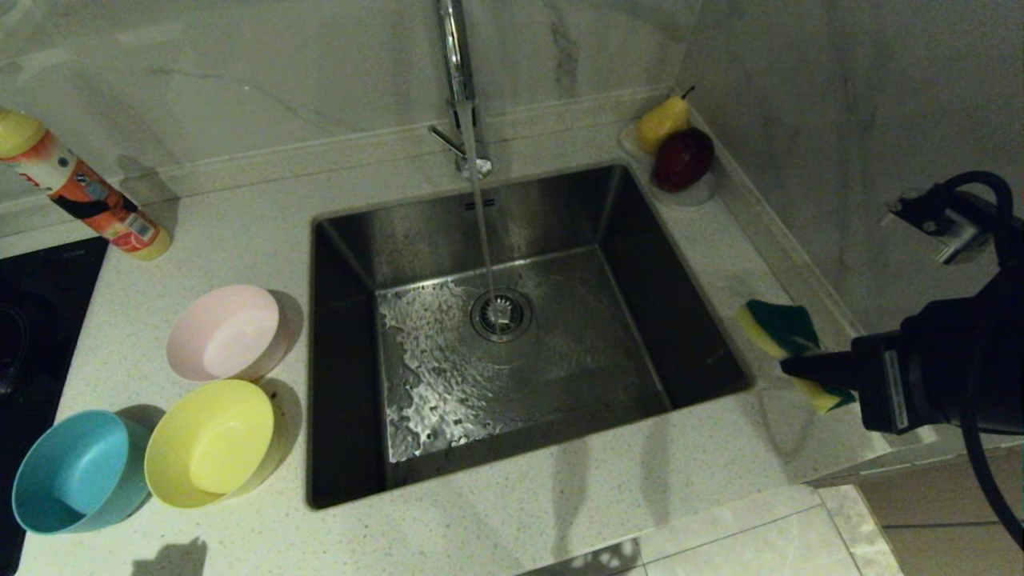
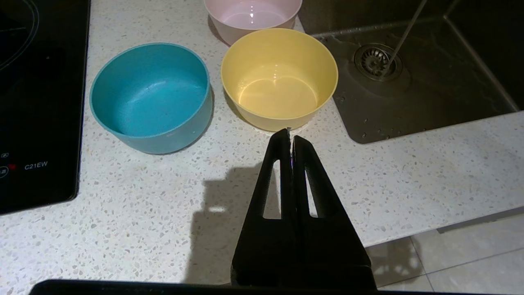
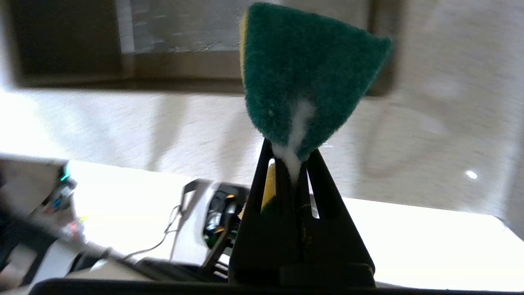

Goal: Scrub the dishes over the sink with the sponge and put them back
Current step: Pick up a bowl and the sponge

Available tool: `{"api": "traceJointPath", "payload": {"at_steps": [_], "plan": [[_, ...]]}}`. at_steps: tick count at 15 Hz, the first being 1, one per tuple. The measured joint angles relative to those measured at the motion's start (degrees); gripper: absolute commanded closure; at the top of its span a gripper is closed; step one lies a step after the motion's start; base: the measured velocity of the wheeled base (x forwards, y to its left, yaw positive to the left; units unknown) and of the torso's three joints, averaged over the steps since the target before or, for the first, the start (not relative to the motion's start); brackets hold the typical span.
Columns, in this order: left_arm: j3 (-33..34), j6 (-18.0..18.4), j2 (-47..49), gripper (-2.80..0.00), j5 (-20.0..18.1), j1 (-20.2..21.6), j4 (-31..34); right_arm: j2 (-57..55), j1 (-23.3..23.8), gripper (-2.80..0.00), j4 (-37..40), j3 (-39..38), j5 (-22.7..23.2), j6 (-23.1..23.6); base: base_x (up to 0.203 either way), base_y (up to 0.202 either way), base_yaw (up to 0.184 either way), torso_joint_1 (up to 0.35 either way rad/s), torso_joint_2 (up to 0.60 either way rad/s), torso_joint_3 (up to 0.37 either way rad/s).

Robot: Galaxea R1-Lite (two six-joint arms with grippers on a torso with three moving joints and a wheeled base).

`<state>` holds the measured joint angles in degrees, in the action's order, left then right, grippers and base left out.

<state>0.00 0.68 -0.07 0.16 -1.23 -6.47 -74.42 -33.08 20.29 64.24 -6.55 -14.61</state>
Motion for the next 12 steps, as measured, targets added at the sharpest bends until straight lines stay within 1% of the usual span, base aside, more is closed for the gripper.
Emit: {"api": "traceJointPath", "payload": {"at_steps": [3,8,12], "plan": [[0.00,0.02,0.00,0.00,-0.02,0.00,-0.02,0.56,-3.47,0.00,0.16,0.37,0.34,0.06,0.000,0.000,0.000,0.000,0.00,0.000],[0.00,0.00,0.00,0.00,0.00,0.00,-0.03,-1.78,-8.88,0.00,2.82,5.09,1.46,0.15,0.000,0.000,0.000,0.000,0.00,0.000],[0.00,0.02,0.00,0.00,0.00,0.00,0.00,-1.80,-9.98,0.00,7.91,7.13,0.94,1.36,0.000,0.000,0.000,0.000,0.00,0.000]]}}
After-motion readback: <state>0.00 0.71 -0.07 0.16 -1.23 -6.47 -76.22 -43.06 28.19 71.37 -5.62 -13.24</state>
